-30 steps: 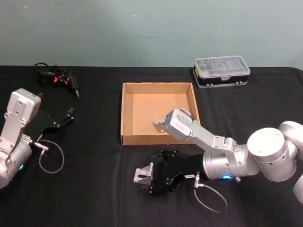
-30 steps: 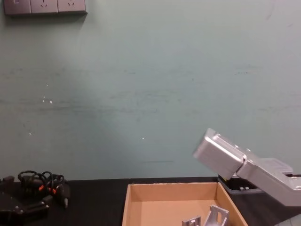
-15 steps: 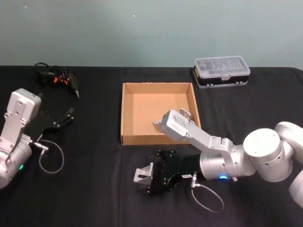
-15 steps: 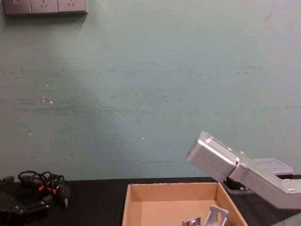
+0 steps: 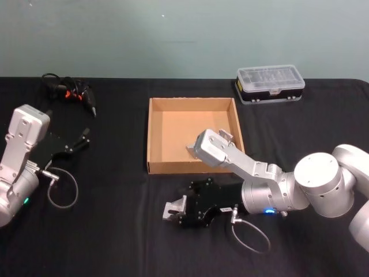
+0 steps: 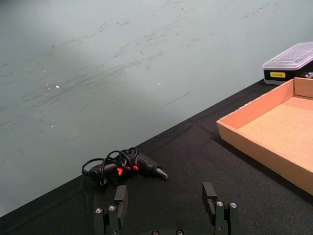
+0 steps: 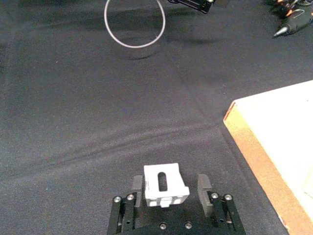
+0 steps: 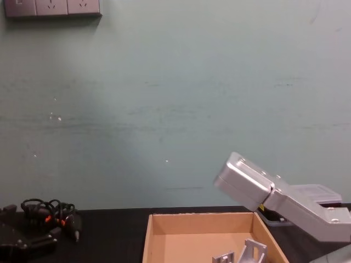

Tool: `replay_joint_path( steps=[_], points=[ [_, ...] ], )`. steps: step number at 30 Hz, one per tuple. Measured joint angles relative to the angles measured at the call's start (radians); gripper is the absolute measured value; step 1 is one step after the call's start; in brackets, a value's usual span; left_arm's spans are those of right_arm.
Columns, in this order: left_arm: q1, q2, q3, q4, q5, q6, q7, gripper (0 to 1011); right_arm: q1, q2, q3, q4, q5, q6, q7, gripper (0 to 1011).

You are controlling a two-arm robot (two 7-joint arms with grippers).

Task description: Use one hand to pick up the angle iron from the table and place it into the box.

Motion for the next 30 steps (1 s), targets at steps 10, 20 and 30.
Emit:
replay_joint_path(
  steps=[10,20,30],
  points=[
    [0.000,0.000,0.000,0.000,0.000,0.000,0.000,1000,-0.004,0.001,0.003,-0.005,-0.007,0.003,-0.001,451],
    [0.000,0.000,0.000,0.000,0.000,0.000,0.000,1000,-0.020,0.018,0.029,-0.049,0.000,0.007,-0.015,451],
    [0.000,0.000,0.000,0.000,0.000,0.000,0.000,1000,-0.046,0.047,0.114,-0.156,0.029,0.006,-0.089,451]
  ],
)
